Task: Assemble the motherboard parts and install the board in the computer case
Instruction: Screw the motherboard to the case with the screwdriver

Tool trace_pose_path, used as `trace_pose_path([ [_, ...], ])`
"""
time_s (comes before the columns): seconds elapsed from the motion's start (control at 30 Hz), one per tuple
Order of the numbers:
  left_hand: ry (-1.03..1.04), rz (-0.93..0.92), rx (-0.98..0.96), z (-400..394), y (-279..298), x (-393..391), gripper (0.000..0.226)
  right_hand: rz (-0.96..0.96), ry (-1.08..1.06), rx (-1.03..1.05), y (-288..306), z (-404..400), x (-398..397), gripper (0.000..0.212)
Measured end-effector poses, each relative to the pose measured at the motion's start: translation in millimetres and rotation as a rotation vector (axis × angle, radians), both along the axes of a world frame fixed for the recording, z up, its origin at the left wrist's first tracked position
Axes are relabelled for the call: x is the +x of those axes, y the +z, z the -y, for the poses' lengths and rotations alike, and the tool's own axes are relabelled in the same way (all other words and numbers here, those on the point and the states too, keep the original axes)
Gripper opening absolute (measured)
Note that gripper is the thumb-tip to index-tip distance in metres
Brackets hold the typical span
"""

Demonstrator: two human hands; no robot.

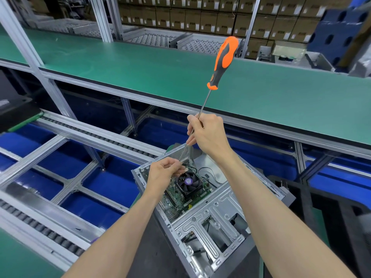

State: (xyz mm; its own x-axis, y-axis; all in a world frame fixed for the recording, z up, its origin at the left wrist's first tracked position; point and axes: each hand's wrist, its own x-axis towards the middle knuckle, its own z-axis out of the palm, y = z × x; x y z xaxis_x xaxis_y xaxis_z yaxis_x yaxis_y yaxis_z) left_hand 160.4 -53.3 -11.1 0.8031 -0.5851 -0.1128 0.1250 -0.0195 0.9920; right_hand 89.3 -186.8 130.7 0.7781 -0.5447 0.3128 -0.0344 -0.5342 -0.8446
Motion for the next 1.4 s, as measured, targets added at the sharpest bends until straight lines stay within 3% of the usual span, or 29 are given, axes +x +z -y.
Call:
trace_pose_path([
  [0.1,-0.082,0.017,0.024,-0.9,0.6,1.4,0.014,-0.004,-0.006,-0.028,0.4,0.1,1.7,0.043],
  [0.23,-0.04,0.047,0.091,-8.3,1.6,5.3,0.041,-0.001,-0.02,-0.045,-3.2,1.1,2.0,0.043],
  [0.37,-0.054,0.358,0.099,-11.8,15.5,14.2,0.019,-0.019,-0.013,-0.058,-10.1,-0.7,4.6,0.042],
  [0.47,-0.117,0.534,0.176,-3.4,29.7,17.6,0.024,-0.039,0.002,-0.08,-17.0,-5.3,8.0,0.041],
  [0.63,-0.127,0.57,0.244,-3.5,31.6,28.9,0.011,-0.029,0.002,-0.143,-20.5,-14.3,12.4,0.034],
  [0.8,-0.092,0.585,0.314,-15.0,20.0,35.2,0.013,0.072,-0.019,-0.116,-9.0,-14.2,18.7,0.033],
  [1.0,-0.101,0.665,0.451,-17.3,11.1,44.1,0.006,0.108,0.031,-0.178,5.0,-22.4,22.5,0.013],
  [1.17,-0.126,0.689,0.579,-24.0,2.6,55.2,0.005,0.164,0.044,-0.211,8.6,-26.6,29.2,0.03],
  [1.3,-0.086,0.761,0.558,-29.8,-0.6,59.7,0.012,0.13,0.042,-0.261,-2.7,-27.1,33.9,0.035],
  [1.4,-0.001,0.736,0.463,-34.7,-0.4,62.3,0.039,0.089,0.02,-0.278,-17.0,-26.8,38.0,0.037],
])
